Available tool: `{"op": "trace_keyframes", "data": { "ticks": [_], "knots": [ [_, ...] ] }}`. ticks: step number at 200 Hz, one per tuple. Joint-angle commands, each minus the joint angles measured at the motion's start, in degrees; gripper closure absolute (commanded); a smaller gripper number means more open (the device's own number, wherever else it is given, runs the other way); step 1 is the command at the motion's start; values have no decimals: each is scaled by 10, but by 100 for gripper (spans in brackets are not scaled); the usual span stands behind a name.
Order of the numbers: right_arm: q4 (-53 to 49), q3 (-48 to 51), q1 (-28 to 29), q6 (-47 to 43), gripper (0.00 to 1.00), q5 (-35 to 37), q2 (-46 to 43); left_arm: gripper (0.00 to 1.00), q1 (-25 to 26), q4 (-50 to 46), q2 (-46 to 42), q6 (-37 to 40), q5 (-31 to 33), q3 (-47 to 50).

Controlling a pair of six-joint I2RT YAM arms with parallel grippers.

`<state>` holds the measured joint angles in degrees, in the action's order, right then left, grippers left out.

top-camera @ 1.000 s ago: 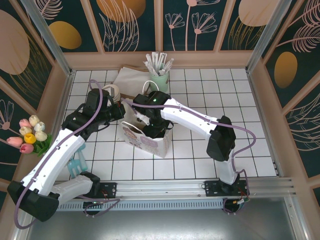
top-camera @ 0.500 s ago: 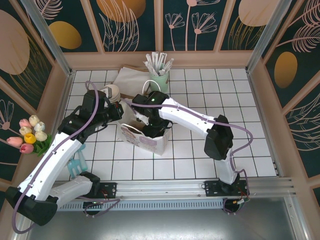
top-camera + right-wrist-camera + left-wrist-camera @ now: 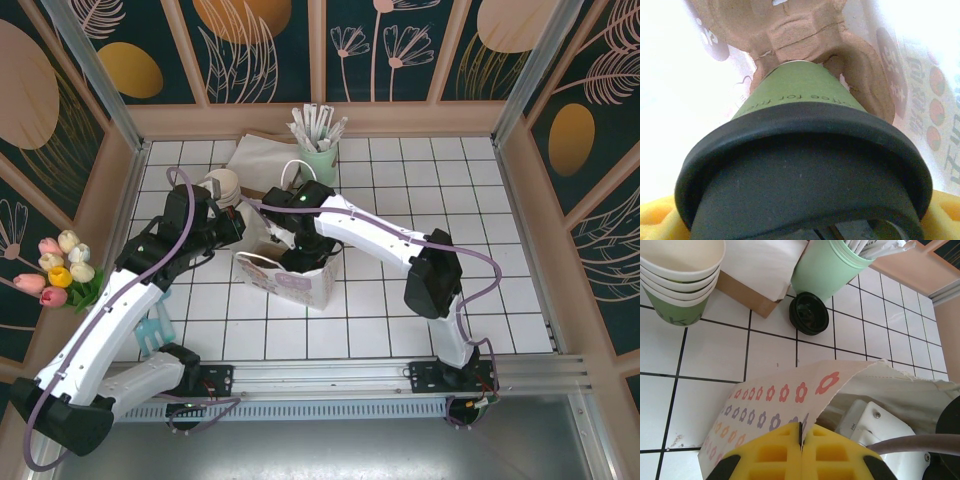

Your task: Pack the takeout coffee

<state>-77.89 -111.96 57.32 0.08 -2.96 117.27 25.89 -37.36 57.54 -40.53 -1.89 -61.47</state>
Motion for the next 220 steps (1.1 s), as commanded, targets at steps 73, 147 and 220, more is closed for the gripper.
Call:
{"op": "trace_keyframes", "data": {
  "ticks": [73, 147, 220],
  "knots": [
    [-3, 22, -3, -3, 41, 15, 14, 100, 0, 6, -19, -4, 22, 17],
    [-3, 26, -2, -3, 42, 15, 17, 100, 0, 17, -26, 6, 36, 17],
    [-4, 27, -3, -2, 42, 16, 15, 100, 1, 24, -24, 8, 21, 16]
  ]
}}
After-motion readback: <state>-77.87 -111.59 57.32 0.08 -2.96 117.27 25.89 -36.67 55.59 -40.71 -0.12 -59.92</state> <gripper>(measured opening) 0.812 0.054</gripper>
